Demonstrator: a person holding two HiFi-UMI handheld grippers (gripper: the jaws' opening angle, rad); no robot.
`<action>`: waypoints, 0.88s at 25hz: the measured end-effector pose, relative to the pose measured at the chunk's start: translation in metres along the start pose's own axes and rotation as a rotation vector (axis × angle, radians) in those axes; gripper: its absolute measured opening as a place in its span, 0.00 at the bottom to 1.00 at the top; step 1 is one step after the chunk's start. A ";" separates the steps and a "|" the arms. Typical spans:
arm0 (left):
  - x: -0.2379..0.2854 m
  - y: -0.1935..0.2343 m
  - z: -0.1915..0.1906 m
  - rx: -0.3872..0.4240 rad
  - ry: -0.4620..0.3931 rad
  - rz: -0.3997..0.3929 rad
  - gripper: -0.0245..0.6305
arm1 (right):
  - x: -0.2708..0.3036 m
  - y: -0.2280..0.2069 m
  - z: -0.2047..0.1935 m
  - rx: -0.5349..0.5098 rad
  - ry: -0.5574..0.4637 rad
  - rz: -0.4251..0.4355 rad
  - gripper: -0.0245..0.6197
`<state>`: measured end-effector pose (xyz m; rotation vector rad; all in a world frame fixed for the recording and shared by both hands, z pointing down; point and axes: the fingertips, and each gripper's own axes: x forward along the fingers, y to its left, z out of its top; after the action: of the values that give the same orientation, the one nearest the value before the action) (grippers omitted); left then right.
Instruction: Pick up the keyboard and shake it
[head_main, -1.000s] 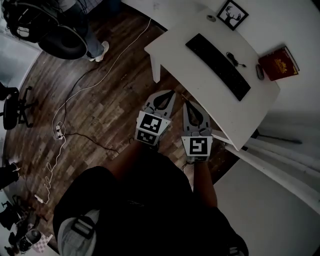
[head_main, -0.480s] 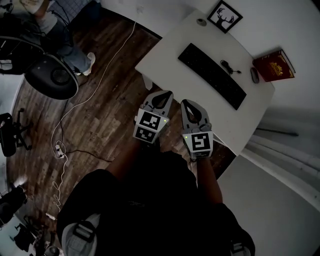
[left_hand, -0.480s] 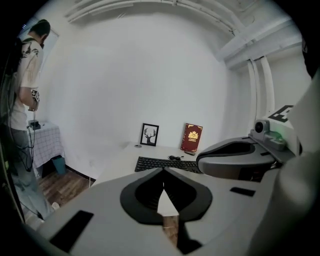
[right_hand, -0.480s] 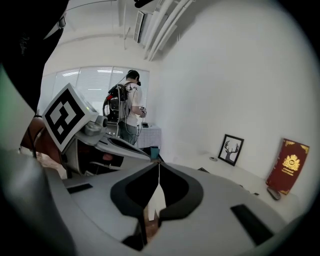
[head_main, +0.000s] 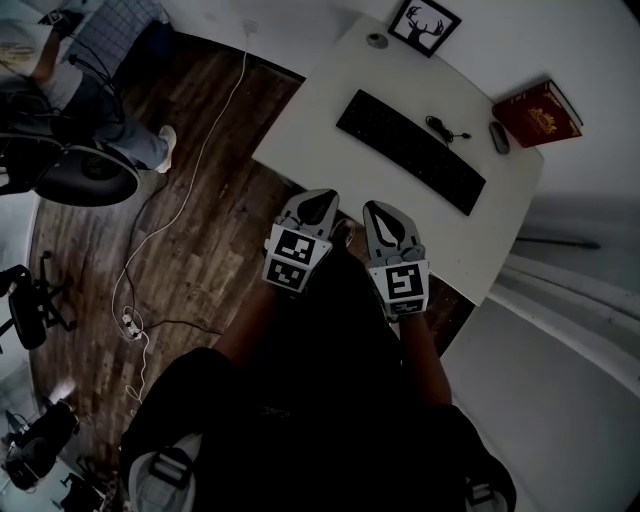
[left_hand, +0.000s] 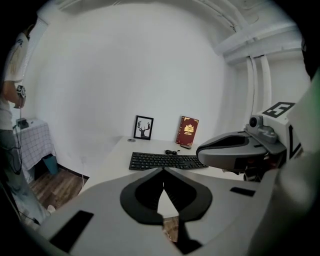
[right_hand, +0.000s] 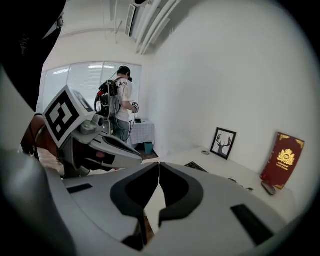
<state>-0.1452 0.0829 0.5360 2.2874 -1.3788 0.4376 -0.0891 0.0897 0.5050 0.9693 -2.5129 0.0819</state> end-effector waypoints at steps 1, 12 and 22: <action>0.004 0.002 0.000 0.003 0.008 -0.005 0.04 | 0.003 -0.001 0.000 0.007 0.009 0.003 0.07; 0.060 0.029 0.027 0.044 0.111 0.006 0.04 | 0.059 -0.057 0.003 0.037 -0.025 0.053 0.07; 0.132 0.041 0.037 -0.010 0.201 -0.034 0.04 | 0.068 -0.134 -0.029 0.157 0.005 -0.007 0.07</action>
<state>-0.1203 -0.0524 0.5756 2.1877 -1.2389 0.6295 -0.0353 -0.0473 0.5459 1.0376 -2.5288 0.2831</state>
